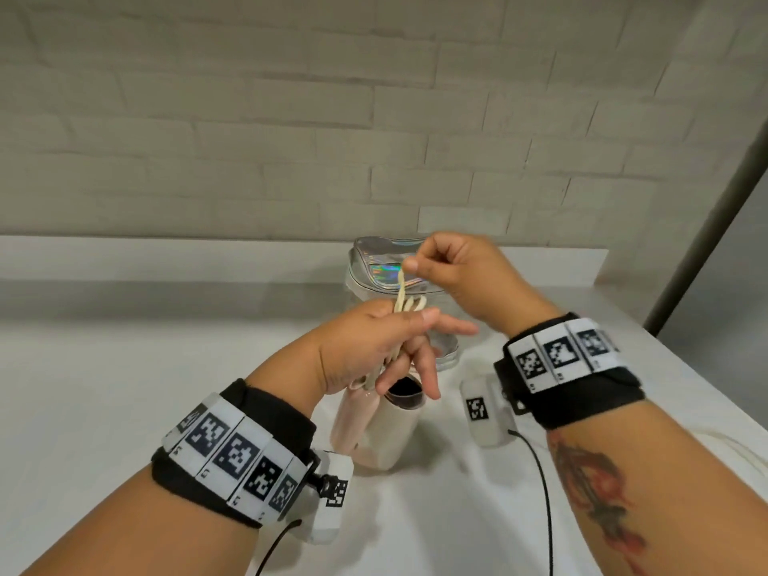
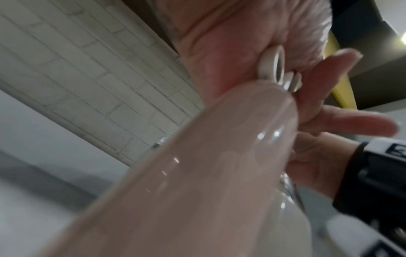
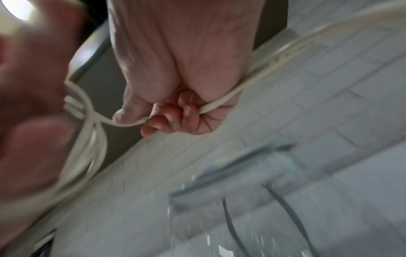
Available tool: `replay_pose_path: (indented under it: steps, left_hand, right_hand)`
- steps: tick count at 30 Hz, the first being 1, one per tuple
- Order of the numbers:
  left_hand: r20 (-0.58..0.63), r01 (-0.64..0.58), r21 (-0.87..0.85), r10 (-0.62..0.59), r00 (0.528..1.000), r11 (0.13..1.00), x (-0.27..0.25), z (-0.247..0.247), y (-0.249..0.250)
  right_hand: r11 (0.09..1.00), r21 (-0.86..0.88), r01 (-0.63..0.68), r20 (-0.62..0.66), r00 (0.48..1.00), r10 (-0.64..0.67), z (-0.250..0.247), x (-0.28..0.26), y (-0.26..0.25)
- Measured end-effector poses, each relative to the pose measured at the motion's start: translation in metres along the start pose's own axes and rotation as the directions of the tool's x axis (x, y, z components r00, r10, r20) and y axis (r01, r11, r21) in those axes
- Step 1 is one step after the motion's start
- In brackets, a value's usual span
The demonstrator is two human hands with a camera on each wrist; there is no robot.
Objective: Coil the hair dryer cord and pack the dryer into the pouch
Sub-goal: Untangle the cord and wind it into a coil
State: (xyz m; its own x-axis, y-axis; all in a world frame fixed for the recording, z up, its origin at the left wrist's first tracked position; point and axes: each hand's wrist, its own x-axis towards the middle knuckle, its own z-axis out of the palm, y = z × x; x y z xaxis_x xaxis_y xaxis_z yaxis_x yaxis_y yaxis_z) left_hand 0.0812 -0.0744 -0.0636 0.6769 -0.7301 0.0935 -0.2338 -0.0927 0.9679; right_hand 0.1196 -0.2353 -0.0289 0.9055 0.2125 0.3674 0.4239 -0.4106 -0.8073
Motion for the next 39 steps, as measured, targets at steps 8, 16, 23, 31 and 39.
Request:
replay_pose_path:
  steps: [8, 16, 23, 31, 39]
  left_hand:
    - [-0.369, -0.211, -0.164, 0.138, 0.919, 0.964, 0.005, -0.007, -0.011]
    - [-0.463, -0.134, -0.188, 0.033, 0.886, 0.973, 0.014, -0.017, -0.010]
    - [-0.389, 0.006, -0.013, -0.011, 0.921, 1.000, 0.006, -0.022, -0.012]
    - [-0.208, 0.111, 0.139, -0.081, 0.975, 0.984, -0.004, -0.012, 0.006]
    - [-0.004, 0.103, 0.051, -0.102, 0.995, 0.993, -0.012, -0.008, 0.006]
  right_hand:
    - [0.910, -0.412, 0.052, 0.246, 0.968, 0.056, 0.039, -0.024, 0.046]
    - [0.690, -0.679, 0.251, 0.469, 0.871, 0.144, 0.014, -0.044, -0.012]
    - [0.847, -0.480, 0.228, 0.471, 0.882, 0.030, -0.027, -0.037, -0.061]
    - [0.919, -0.371, 0.137, 0.221, 0.974, -0.057, -0.048, -0.020, -0.056]
    - [0.933, -0.360, 0.026, -0.095, 0.993, -0.064, -0.036, 0.002, -0.012]
